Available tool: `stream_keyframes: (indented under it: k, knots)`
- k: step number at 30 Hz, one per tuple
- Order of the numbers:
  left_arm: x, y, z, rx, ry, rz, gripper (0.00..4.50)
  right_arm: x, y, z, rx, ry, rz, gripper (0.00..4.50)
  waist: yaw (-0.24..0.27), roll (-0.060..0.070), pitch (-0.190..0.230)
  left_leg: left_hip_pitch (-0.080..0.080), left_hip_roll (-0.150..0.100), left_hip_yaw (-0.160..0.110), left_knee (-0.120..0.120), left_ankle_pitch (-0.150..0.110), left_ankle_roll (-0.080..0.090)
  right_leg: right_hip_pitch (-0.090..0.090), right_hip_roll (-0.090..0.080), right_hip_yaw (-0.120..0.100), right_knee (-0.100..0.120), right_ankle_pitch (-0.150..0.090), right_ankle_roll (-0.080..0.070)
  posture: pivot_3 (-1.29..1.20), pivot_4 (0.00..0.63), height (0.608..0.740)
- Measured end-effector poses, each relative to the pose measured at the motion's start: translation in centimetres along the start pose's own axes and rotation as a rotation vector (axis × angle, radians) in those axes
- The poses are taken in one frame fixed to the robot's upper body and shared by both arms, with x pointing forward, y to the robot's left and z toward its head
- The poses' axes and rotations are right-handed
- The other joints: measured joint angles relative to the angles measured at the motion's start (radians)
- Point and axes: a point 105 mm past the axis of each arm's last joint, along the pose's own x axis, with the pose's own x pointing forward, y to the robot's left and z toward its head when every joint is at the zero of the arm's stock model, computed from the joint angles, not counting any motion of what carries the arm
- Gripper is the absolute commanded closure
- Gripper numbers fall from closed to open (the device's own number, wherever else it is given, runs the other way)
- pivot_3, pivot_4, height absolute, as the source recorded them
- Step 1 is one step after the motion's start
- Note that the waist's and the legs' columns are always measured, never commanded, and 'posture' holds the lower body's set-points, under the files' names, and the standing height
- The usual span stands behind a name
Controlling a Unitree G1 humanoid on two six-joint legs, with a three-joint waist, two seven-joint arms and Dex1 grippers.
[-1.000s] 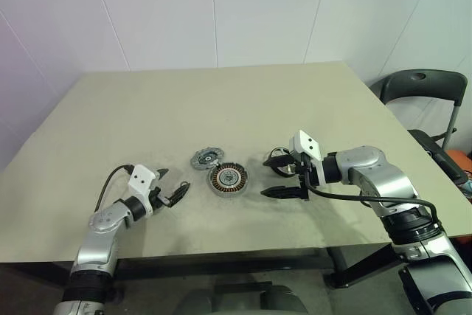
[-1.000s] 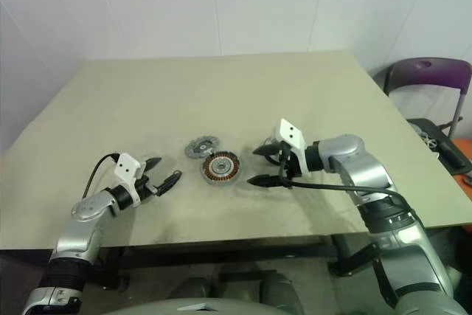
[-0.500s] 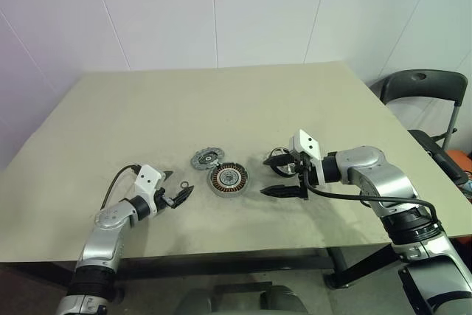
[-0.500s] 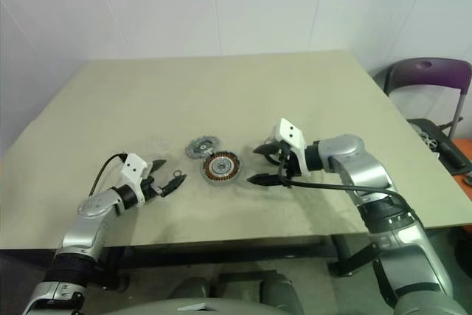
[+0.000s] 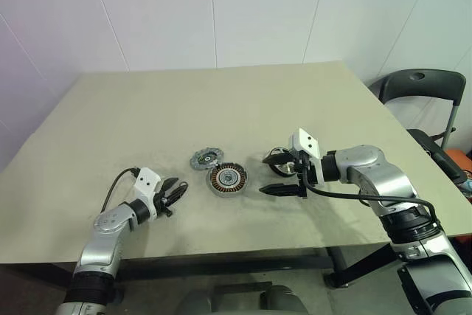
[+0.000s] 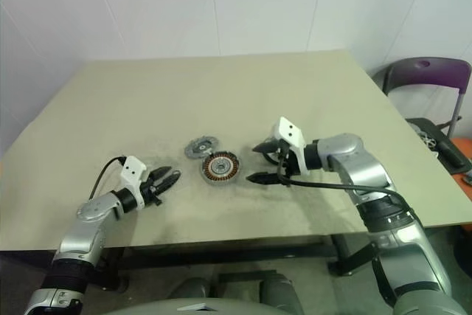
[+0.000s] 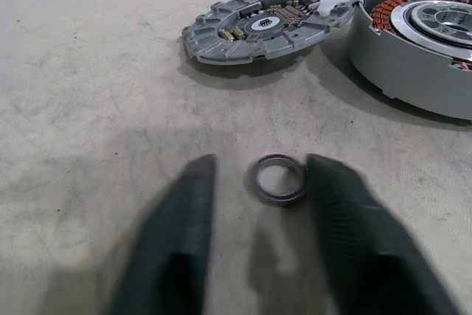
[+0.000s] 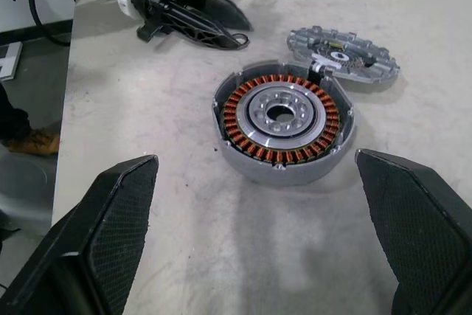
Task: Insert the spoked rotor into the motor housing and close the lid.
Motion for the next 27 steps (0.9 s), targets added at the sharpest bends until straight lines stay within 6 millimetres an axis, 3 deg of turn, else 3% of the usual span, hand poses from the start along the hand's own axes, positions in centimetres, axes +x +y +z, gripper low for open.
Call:
stream_keyframes:
  k: [1, 7, 12, 19, 27]
  knots:
    - [0.0, 0.0, 0.0, -0.001, 0.0, 0.0, 3.85, 0.0, 0.0, 0.0, 0.0, 0.0, 0.0, 0.0, 0.0, 0.0, 0.0, 0.0, 0.0, 0.0, 0.0, 0.0, 0.0, 0.0, 0.0, 0.0, 0.0, 0.0, 0.0, 0.0, 0.0, 0.74]
    - [-0.2, -0.1, 0.0, -0.002, 0.003, -0.003, 3.85, 0.0, 0.0, 0.0, 0.0, 0.0, -0.002, 0.0, -0.001, 0.0, 0.0, 0.0, 0.0, 0.0, 0.0, 0.0, 0.0, 0.0, 0.0, 0.0, 0.0, 0.0, 0.0, 0.0, 0.0, 0.74]
    - [-1.8, -0.5, 0.4, -0.032, 0.014, -0.067, 3.85, 0.0, 0.0, 0.0, -0.001, -0.001, -0.003, 0.0, -0.002, 0.0, 0.0, -0.001, 0.0, 0.0, 0.0, 0.0, 0.0, -0.001, 0.0, 0.0, 0.0, 0.0, 0.0, 0.0, 0.0, 0.74]
    - [-5.1, 0.9, 6.2, 0.051, -0.039, -0.187, 3.85, 0.0, -0.1, 0.1, -0.006, -0.005, -0.003, 0.0, -0.001, 0.0, 0.0, -0.001, 0.0, 0.0, 0.0, 0.0, 0.0, 0.0, 0.0, 0.0, 0.0, -0.001, -0.001, 0.0, 0.0, 0.74]
    - [-4.0, -1.8, 10.0, 0.114, -0.061, -0.453, 3.85, 0.2, -0.1, 0.1, -0.004, -0.013, -0.001, 0.0, -0.002, 0.0, 0.0, -0.001, 0.0, 0.0, 0.0, 0.0, 0.0, 0.0, 0.001, 0.0, 0.0, 0.0, 0.0, 0.0, 0.0, 0.74]
